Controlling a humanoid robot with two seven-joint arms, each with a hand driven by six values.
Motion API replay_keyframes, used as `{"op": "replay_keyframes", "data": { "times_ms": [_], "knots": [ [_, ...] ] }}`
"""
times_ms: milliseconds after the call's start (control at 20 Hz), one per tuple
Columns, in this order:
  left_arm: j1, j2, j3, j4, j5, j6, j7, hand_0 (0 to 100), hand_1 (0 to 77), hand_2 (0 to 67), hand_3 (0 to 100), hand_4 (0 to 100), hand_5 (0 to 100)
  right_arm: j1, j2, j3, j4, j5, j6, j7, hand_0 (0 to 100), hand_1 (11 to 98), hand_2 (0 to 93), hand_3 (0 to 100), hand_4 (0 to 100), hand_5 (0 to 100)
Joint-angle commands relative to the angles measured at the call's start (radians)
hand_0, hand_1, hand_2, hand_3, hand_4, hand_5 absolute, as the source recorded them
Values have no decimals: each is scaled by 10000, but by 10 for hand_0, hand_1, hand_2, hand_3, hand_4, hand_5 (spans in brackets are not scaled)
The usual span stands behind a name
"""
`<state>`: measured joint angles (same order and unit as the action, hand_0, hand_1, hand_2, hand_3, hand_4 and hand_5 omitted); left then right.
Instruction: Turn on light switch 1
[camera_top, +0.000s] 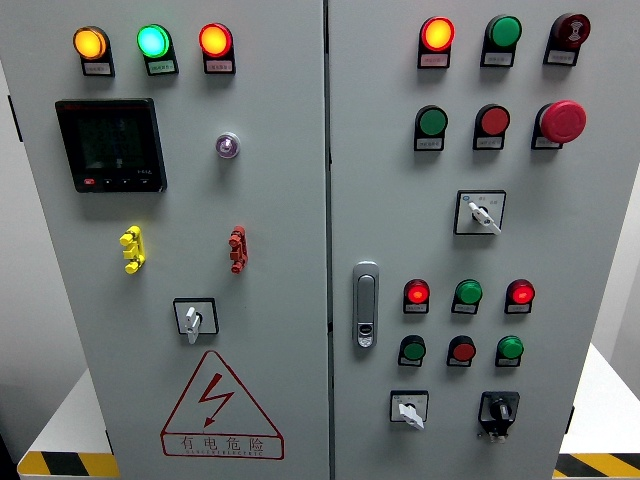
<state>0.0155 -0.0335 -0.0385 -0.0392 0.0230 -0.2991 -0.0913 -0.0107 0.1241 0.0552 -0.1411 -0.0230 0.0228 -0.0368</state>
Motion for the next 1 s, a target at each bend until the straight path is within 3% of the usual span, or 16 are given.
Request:
{"op": "replay_keyframes", "data": {
  "times_ms": [0,351,451,802,952],
  "knots": [
    [13,-18,-30,8,77,-1,70,0,0,0,0,0,0,0,-14,0,0,0,-13,0,0,192,0,197,194,106],
    [44,-64,-931,191,963,15,55,0,0,0,0,0,0,0,1,0,-1,0,-13,0,0,194,0,197,194,106],
    [59,-156,-2491,223,2569,15,54,0,0,0,0,0,0,0,-14,0,15,0,-13,0,0,193,0,197,194,106],
    [90,-187,-10313,116,10207,-1,24,0,0,0,0,0,0,0,-14,-15,0,0,-13,0,0,197,0,197,194,106],
    [105,-232,-12387,-22,11869,-1,24,0,0,0,0,0,0,0,1,0,-1,0,2,0,0,198,0,197,194,105]
  ]
}}
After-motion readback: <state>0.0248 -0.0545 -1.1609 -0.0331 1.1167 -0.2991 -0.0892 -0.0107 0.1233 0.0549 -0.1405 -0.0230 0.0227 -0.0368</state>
